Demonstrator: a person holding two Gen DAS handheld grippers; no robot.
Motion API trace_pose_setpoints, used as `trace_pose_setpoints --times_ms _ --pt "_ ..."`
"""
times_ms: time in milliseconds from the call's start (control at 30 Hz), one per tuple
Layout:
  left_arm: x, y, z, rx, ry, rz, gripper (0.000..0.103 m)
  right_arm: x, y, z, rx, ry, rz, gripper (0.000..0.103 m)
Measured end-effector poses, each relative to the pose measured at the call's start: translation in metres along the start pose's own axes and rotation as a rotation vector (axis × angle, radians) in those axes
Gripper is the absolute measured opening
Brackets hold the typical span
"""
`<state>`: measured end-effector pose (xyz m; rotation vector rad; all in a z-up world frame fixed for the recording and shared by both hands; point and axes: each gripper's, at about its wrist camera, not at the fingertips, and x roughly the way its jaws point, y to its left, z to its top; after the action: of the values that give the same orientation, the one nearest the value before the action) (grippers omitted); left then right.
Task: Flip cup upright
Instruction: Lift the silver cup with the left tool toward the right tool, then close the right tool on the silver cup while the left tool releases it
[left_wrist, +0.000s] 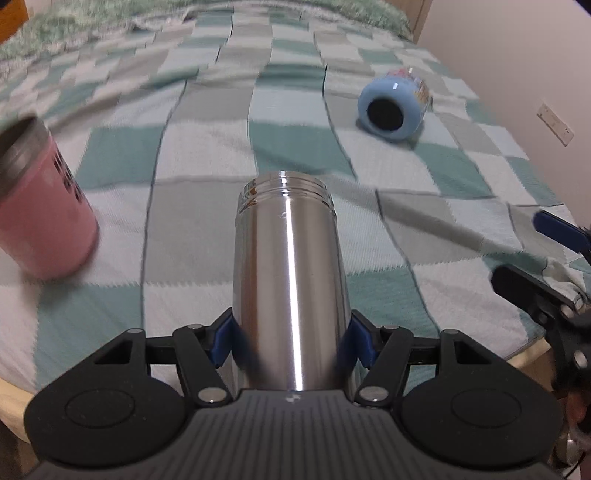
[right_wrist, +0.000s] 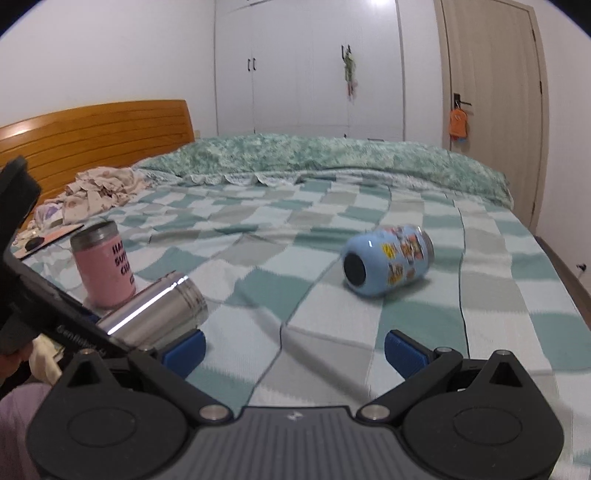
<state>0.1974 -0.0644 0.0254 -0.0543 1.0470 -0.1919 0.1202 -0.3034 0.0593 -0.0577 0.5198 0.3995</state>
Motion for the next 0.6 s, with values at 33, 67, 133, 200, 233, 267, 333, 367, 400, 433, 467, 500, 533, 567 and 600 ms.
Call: trace_pose_setpoints --times_ms 33,67,133,200,233,267,333,367,400,433,467,500,533,567,600 --pt "0.003 0.001 -0.002 -0.003 -0.004 -0.003 0.064 -0.001 0.000 -0.003 -0.003 0.006 -0.005 0.103" --pt "0.002 0.001 -0.003 0.002 -0.020 -0.005 0.064 -0.003 0.002 -0.006 -0.006 0.010 -0.007 0.103" --pt "0.002 0.000 -0.003 0.016 -0.022 -0.008 0.065 -0.005 0.005 -0.010 -0.012 0.019 -0.012 0.103" --pt "0.001 0.000 -0.004 0.031 -0.031 -0.015 0.065 -0.005 0.007 -0.010 -0.014 0.029 -0.013 0.103" --pt "-0.001 0.001 -0.005 0.034 -0.038 -0.020 0.068 -0.006 0.009 -0.009 -0.014 0.031 -0.013 0.103" --pt "-0.005 0.001 -0.006 0.036 -0.053 -0.033 0.076 -0.006 0.010 -0.009 -0.014 0.032 -0.013 0.103" --pt "-0.020 0.006 -0.008 0.034 -0.109 -0.078 0.098 -0.007 0.013 -0.005 -0.011 0.029 -0.014 0.103" --pt "-0.031 0.009 -0.009 0.038 -0.146 -0.095 0.103 -0.007 0.016 -0.004 -0.010 0.029 -0.014 0.103" --pt "-0.042 0.013 -0.010 0.045 -0.185 -0.104 0.103 -0.008 0.019 -0.002 -0.010 0.031 -0.010 0.103" --pt "-0.054 0.018 -0.012 0.057 -0.223 -0.102 0.103 -0.008 0.021 0.000 -0.012 0.035 -0.005 0.103" --pt "-0.063 0.023 -0.013 0.065 -0.250 -0.093 0.103 -0.007 0.024 0.002 -0.016 0.040 0.000 0.103" --pt "-0.072 0.030 -0.014 0.068 -0.278 -0.079 0.103 -0.006 0.028 0.004 -0.020 0.045 0.005 0.103" --pt "-0.081 0.039 -0.017 0.066 -0.307 -0.061 0.103 -0.005 0.034 0.007 -0.025 0.053 0.011 0.103" --pt "-0.087 0.048 -0.017 0.061 -0.324 -0.043 0.103 -0.002 0.038 0.009 -0.025 0.061 0.020 0.103" --pt "-0.092 0.058 -0.019 0.051 -0.337 -0.022 0.103 0.000 0.043 0.012 -0.021 0.071 0.035 0.103"
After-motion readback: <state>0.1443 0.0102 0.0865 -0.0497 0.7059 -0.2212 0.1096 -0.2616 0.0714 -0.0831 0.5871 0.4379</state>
